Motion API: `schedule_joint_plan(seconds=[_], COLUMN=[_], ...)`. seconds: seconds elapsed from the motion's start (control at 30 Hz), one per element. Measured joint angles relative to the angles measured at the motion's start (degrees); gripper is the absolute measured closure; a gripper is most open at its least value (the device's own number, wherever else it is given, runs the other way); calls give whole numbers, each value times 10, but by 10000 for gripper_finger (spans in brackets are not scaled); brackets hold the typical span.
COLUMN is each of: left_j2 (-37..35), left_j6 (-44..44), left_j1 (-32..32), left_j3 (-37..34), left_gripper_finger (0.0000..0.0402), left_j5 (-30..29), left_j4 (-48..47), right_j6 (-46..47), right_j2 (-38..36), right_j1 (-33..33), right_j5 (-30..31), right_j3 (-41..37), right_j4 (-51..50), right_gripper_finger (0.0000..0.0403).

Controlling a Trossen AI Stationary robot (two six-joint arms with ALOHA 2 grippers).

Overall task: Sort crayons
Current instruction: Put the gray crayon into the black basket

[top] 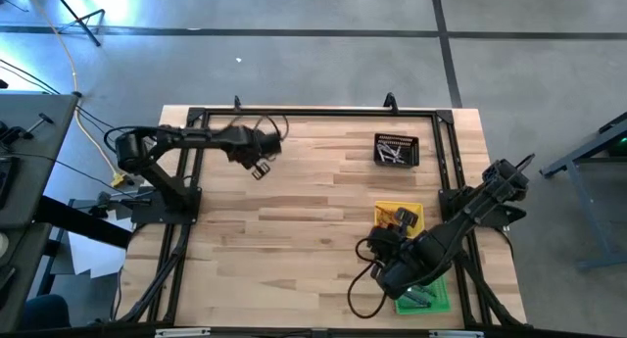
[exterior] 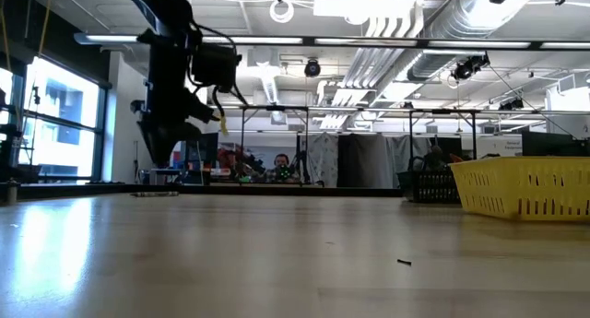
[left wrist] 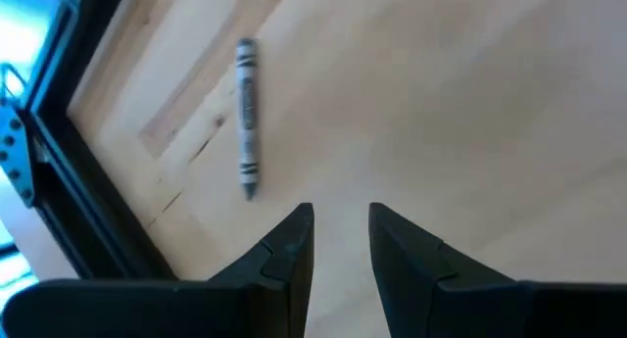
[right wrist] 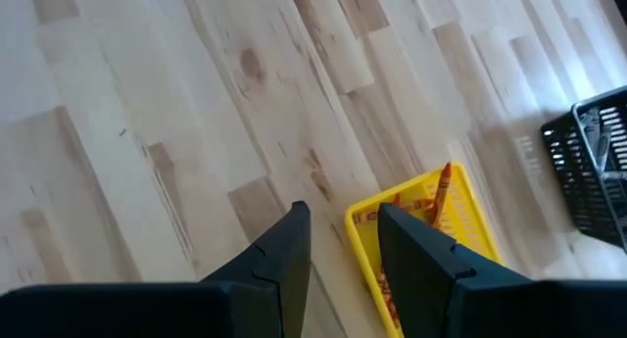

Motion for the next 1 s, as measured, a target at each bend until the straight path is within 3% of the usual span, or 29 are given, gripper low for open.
schedule_joint_plan(seconds=[0.23, 0.6, 1.0], left_j2=[0, 5, 70], left_j6=[79, 144, 176], left_j1=[115, 244, 290], left_j3=[0, 0, 0], left_gripper_finger=[314, 314, 314], left_j5=[67, 164, 195], left_j4=[36, 85, 85], right_j6=[-35, -52, -70], right_j2=[0, 0, 0], right_j1=[-13, -25, -44], right_j5=[-2, 2, 7], right_j3=[0, 0, -1], right_j4=[-3, -11, -14], right_gripper_finger=[289, 289, 289])
